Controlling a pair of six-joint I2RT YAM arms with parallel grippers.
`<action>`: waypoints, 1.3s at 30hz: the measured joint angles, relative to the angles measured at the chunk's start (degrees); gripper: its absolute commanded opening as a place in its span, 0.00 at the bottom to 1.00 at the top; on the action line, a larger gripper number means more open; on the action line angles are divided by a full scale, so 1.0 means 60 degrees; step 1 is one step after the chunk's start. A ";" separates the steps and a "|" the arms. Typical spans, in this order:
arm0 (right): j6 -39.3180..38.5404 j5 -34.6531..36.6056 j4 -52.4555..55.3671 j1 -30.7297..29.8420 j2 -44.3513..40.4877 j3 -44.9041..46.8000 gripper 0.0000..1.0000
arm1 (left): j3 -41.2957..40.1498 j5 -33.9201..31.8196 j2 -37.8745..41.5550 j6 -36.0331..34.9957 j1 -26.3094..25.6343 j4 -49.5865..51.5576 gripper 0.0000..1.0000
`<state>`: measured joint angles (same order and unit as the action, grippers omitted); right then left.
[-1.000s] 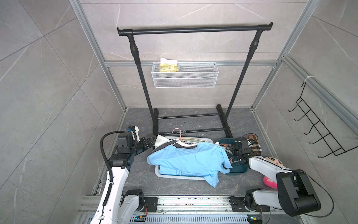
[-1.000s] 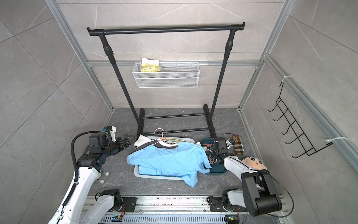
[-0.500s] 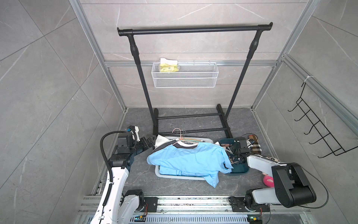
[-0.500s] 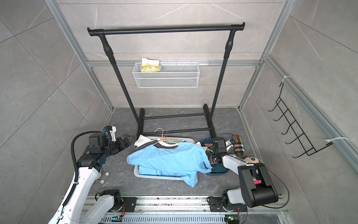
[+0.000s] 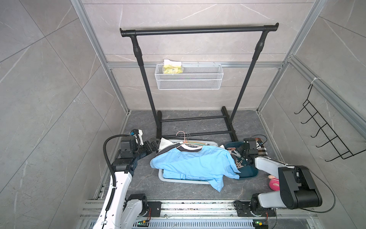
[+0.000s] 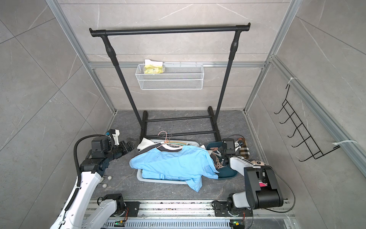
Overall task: Use clothespins to secure the t-shirt on both sides of the hanger
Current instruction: Pick up the clothespin from the storage box, then open the clothespin.
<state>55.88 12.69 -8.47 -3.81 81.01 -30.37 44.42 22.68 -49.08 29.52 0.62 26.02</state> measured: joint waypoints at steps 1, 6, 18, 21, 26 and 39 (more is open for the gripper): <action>-0.0011 -0.0066 -0.0004 0.0000 -0.0073 -0.0004 0.09 | -0.0004 0.0004 0.0011 0.0000 0.0000 -0.0025 0.95; -0.0087 -0.0466 0.0401 0.0004 -0.0703 -0.0011 0.02 | -0.0004 0.0226 0.0022 -0.0007 0.0004 -0.0160 0.93; -0.1683 -0.2058 0.2987 0.0007 -0.3821 -0.0790 0.00 | 0.0816 0.0492 -0.0430 -0.1344 -0.2692 -0.0131 0.85; -0.2481 -0.2852 0.3639 -0.0033 -0.4714 -0.1399 0.00 | 0.1519 0.0317 -0.0583 -0.2116 -0.3796 -0.0095 0.92; -0.3566 -0.4127 0.4404 -0.0729 -0.5468 -0.3020 0.00 | 0.2506 -0.1158 -0.0973 -0.4029 -0.6335 -0.0113 0.95; -0.4812 -0.5129 0.5085 -0.5850 -0.4182 -0.5745 0.00 | 0.1406 -0.1974 -0.2335 -0.8517 -0.8196 -0.3071 0.88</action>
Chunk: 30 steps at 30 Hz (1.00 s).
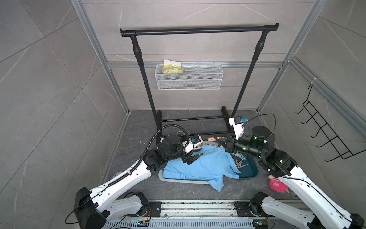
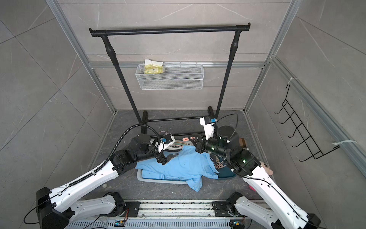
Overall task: Use clothespins to secure the t-shirt on both sides of the hanger
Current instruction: Open the clothespin.
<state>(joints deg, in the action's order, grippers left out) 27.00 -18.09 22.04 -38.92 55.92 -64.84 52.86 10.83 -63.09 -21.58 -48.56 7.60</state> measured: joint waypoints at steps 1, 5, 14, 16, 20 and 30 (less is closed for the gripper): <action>-0.0058 0.0076 0.0036 -0.0310 0.0157 -0.0076 0.00 | -0.0160 0.0036 0.0044 -0.0175 0.0000 -0.0248 0.88; -0.0412 0.0645 0.0219 -0.1530 0.0714 -0.0229 0.00 | -0.0357 0.0076 0.0171 -0.0535 -0.0007 -0.1107 0.83; -0.0623 0.1632 0.0244 -0.2335 0.1206 -0.0448 0.00 | -0.0718 0.0470 0.0747 -0.1107 -0.0018 -0.2007 0.55; -0.0623 0.1719 0.0233 -0.2335 0.1239 -0.0448 0.00 | -0.0809 0.0565 0.0798 -0.1246 -0.0018 -0.2036 0.46; -0.0616 0.1818 0.0200 -0.2346 0.1268 -0.0448 0.00 | -0.0860 0.0809 0.0805 -0.1534 -0.0018 -0.2018 0.33; -0.0306 0.2109 -0.0069 -0.2390 0.1249 -0.0444 0.39 | -0.0860 0.0954 0.0885 -0.1971 -0.0033 -0.2004 0.02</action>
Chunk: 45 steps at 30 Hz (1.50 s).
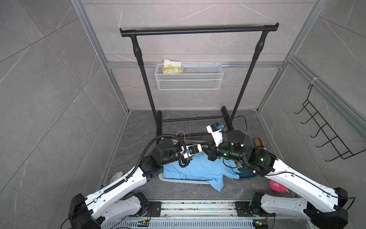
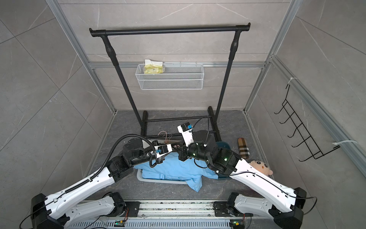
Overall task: Use clothespins to secure the t-shirt on both sides of the hanger
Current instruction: Open the clothespin.
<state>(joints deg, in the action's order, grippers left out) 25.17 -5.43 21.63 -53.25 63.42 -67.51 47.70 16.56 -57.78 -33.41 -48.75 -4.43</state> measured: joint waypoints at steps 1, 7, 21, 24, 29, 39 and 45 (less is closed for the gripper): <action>0.0036 0.0080 0.0015 -0.0015 -0.0025 0.0000 0.56 | 0.0000 -0.0044 0.0015 0.0007 -0.0004 0.0004 0.01; 0.0149 0.1104 0.0288 -0.0080 -0.0707 0.0000 0.89 | -0.0018 -0.0798 0.0022 0.0459 0.0022 -0.0047 0.00; 0.0572 0.1100 0.0171 -0.0087 -0.0058 -0.0368 0.92 | -0.0015 -0.0696 -0.0095 0.1610 0.0098 -0.0430 0.00; 0.0557 0.0860 0.0142 -0.0135 0.0408 -0.0401 0.89 | -0.0015 -0.0674 -0.0120 0.1719 0.0138 -0.0459 0.00; 0.0601 0.1086 0.0062 -0.0178 0.0415 -0.0397 0.79 | -0.0015 -0.0674 -0.0120 0.1800 0.0153 -0.0535 0.00; 0.0852 0.1446 -0.0157 -0.0168 0.0408 -0.0364 0.61 | -0.0015 -0.0561 -0.0120 0.1854 0.0197 -0.0714 0.00; 0.0878 0.1548 -0.0186 -0.0168 0.0433 -0.0368 0.53 | -0.0015 -0.0335 -0.0120 0.1854 0.0244 -0.0772 0.00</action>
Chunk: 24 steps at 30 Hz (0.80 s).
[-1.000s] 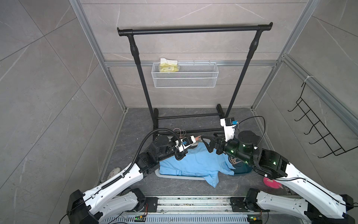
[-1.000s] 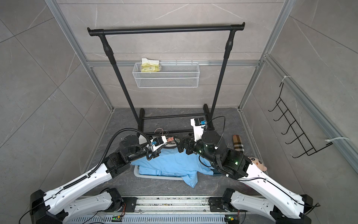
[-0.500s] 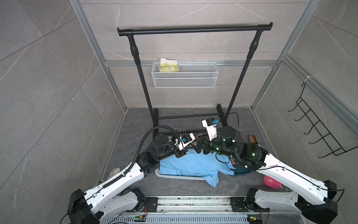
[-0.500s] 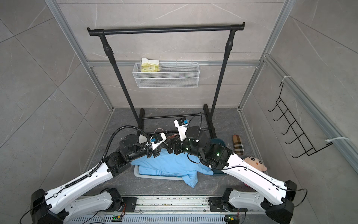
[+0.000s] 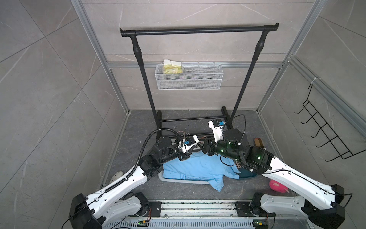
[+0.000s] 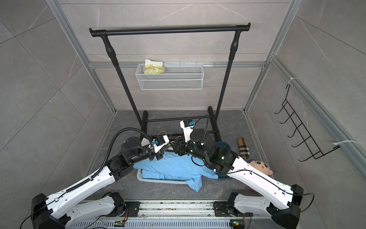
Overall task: Use clothespins to secure the t-shirt on both sides of the hanger
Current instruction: Open the clothespin.
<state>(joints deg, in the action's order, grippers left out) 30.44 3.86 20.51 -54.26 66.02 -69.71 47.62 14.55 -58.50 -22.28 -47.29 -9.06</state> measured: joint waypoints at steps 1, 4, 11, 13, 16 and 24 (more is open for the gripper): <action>0.0000 0.0007 -0.0011 0.0000 0.0007 0.0000 0.51 | 0.0000 0.0047 0.0000 0.0000 0.0007 -0.0011 0.00; 0.0000 0.0076 -0.0036 0.0004 0.0055 0.0000 0.46 | 0.0000 0.0131 0.0004 -0.0004 0.0007 -0.0022 0.00; 0.0026 0.0146 -0.0113 -0.0004 0.0117 -0.0018 0.31 | 0.0000 0.0102 -0.0007 0.0004 0.0033 0.0011 0.24; 0.0015 0.0277 -0.0106 -0.0036 0.0146 -0.0055 0.26 | 0.0000 0.0073 -0.0018 0.0066 0.0029 0.0015 0.37; -0.0109 0.0754 0.0011 -0.0036 0.0208 -0.0073 0.22 | 0.0000 0.0007 -0.0015 0.0280 0.0011 0.0062 0.53; -0.1563 0.2404 0.0951 0.0131 0.0346 -0.0725 0.00 | 0.0015 -0.0605 0.0382 0.0798 0.0073 0.0219 0.64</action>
<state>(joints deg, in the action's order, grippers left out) 21.06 18.28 26.22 -53.47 68.10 -74.06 47.70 10.92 -56.21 -17.50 -46.85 -7.75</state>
